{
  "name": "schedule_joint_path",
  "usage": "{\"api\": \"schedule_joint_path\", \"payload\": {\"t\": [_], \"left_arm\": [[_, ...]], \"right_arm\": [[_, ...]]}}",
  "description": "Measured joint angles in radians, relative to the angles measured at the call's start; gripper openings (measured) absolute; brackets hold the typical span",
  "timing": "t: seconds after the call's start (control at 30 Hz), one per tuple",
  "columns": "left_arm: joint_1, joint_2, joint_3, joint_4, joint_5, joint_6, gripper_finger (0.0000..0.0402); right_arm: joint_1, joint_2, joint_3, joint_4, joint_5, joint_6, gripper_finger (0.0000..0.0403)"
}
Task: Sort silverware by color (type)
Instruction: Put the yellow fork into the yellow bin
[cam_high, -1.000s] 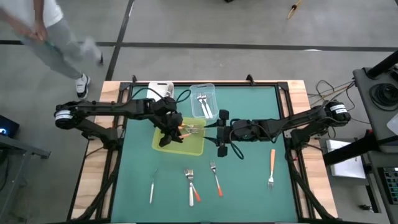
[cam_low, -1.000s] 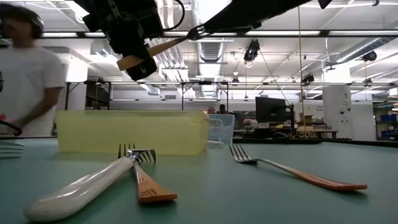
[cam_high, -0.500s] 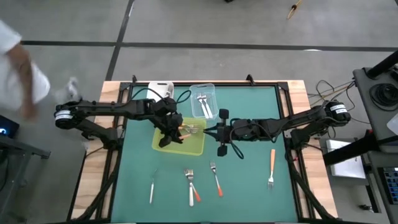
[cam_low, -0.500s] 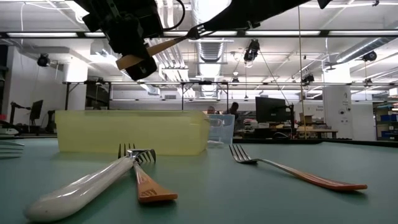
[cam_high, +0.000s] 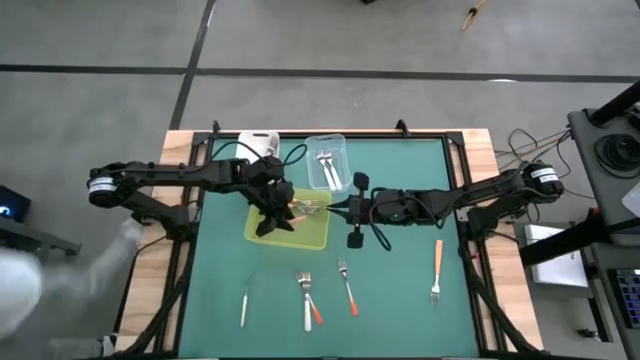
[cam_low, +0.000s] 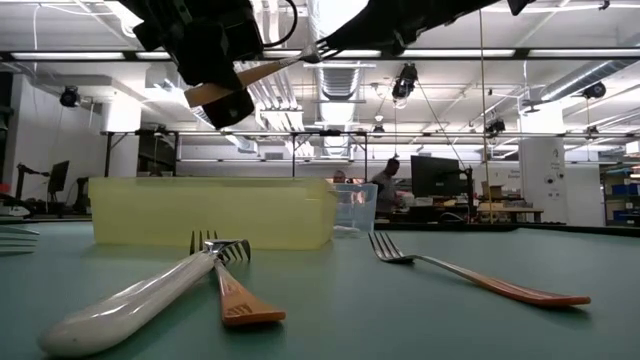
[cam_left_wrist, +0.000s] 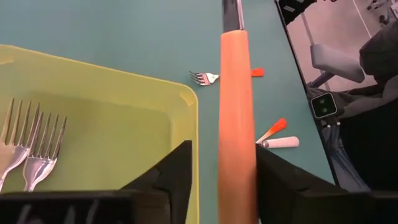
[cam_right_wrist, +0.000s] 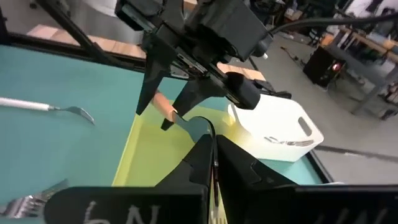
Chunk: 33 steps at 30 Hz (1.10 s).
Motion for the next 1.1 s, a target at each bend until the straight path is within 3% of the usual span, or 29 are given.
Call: {"api": "schedule_joint_path", "payload": {"t": [0.33, 0.6, 0.83, 0.97, 1.1], "left_arm": [[0.005, 0.000, 0.000, 0.008, -0.006, 0.024, 0.0138], [0.005, 0.000, 0.000, 0.010, -0.148, 0.039, 0.0139], [0.006, -0.014, 0.000, 0.025, -0.300, 0.063, 0.0139], [0.006, -0.049, 0.016, 0.028, -0.442, 0.098, 0.0139], [-0.002, -0.105, 0.009, 0.102, -0.516, 0.124, 0.0139]], "right_arm": [[-0.019, 0.000, 0.000, -0.009, 0.000, 0.088, 0.0008], [-0.022, 0.000, 0.000, -0.030, 0.035, 0.172, 0.0008], [-0.022, 0.020, 0.000, -0.030, 0.271, 0.364, 0.0008], [-0.027, 0.052, 0.000, 0.009, 0.352, 0.486, 0.0008], [-0.028, 0.107, 0.000, 0.085, 0.438, 0.595, 0.0008]]}}
